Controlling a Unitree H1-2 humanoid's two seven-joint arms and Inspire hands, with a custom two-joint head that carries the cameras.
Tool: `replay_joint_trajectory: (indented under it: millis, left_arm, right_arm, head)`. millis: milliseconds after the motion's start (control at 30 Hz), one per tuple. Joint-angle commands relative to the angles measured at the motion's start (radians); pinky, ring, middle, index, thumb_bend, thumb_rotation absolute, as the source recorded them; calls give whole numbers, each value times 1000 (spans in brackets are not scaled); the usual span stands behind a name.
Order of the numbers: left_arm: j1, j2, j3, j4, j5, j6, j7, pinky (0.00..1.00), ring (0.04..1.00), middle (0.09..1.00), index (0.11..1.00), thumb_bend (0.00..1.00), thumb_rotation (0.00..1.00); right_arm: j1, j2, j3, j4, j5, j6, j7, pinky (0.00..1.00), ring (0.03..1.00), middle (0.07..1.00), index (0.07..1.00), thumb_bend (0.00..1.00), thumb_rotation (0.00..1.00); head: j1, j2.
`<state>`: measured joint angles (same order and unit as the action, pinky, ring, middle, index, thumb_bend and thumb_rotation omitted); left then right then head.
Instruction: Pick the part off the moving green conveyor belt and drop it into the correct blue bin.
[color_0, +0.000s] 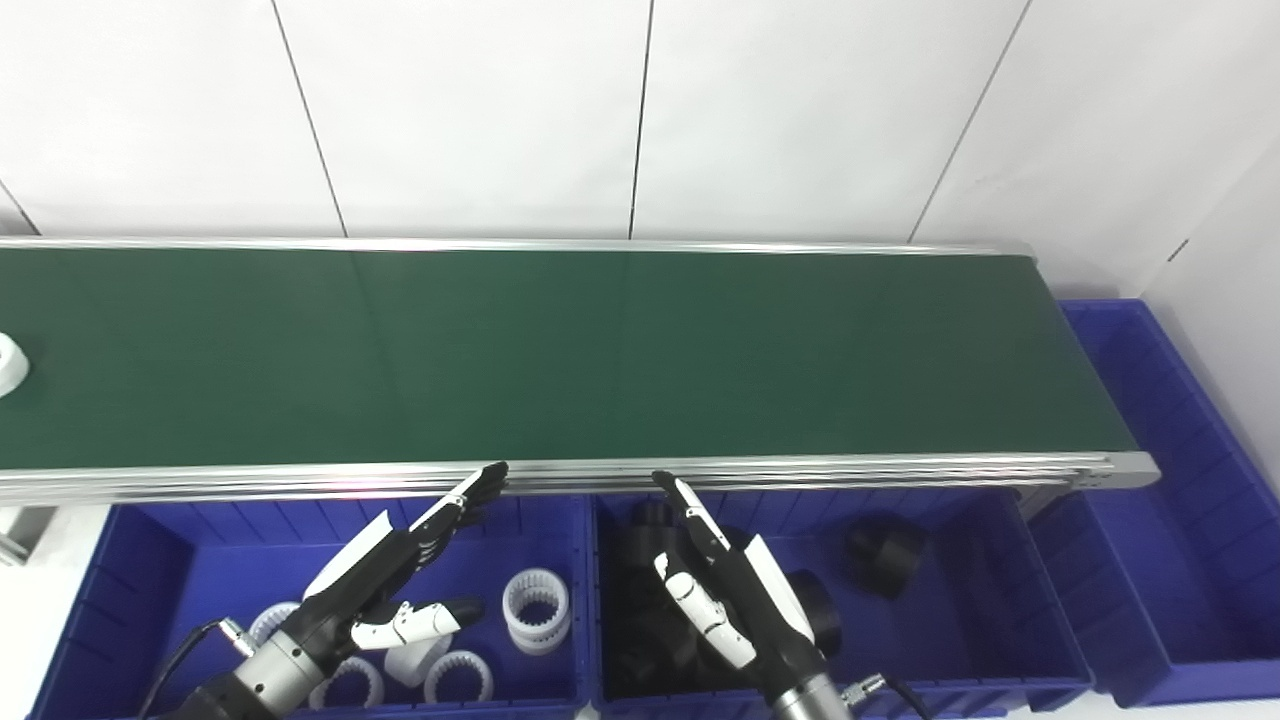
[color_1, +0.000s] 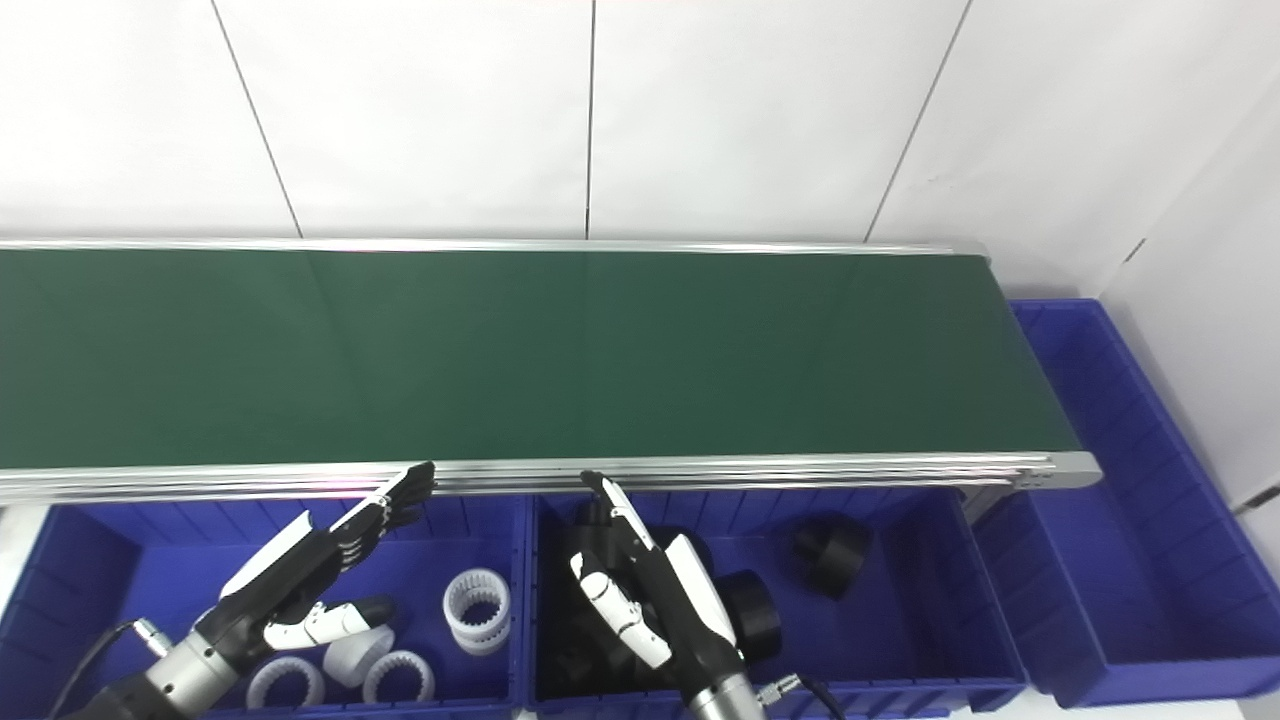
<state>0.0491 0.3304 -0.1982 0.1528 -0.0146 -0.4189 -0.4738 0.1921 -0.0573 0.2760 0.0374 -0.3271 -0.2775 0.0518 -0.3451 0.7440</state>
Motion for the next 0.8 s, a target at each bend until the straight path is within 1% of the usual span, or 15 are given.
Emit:
replay_joint_trajectory:
  millis: [0, 133, 333, 433, 467, 667, 767]
  left_arm:
    - [-11, 8, 3, -33, -14, -12, 3, 962, 1000, 1000, 1000, 478, 692]
    - [-10, 7, 3, -34, -13, -12, 3, 961, 1000, 1000, 1000, 471, 685]
    - [-19, 2, 2, -10, -19, -37, 0, 957, 1000, 1000, 1000, 467, 675]
    - [-15, 4, 2, -24, -16, -23, 2, 961, 1000, 1000, 1000, 481, 686]
    - [-15, 3, 2, -26, -14, -21, 2, 962, 1000, 1000, 1000, 477, 687]
    - [-18, 2, 0, -12, -15, -30, 1, 961, 1000, 1000, 1000, 482, 687]
    - [-20, 0, 0, -3, -16, -39, 1, 950, 1000, 1000, 1000, 474, 675]
  right_arm:
    - [-5, 7, 2, -31, 10, -10, -2, 971, 987, 1000, 982, 371, 989]
    - [-4, 7, 2, -32, 10, -8, -2, 974, 988, 1000, 981, 374, 988]
    - [-7, 6, 1, -23, 13, -13, -2, 969, 987, 1000, 981, 371, 988]
    - [-7, 7, 1, -19, 14, -18, -4, 969, 985, 1000, 981, 368, 983]
    - [-8, 6, 1, -18, 14, -17, -3, 970, 985, 1000, 981, 371, 984]
    - [-9, 4, 2, -17, 11, -17, -5, 972, 986, 1000, 982, 361, 985]
    - [-9, 4, 1, -15, 3, -14, -8, 964, 984, 1000, 980, 381, 989]
  head:
    - [0, 0]
    - [1, 0]
    - [5, -1]
    - [5, -1]
    - [16, -3]
    - [20, -8]
    - [19, -8]
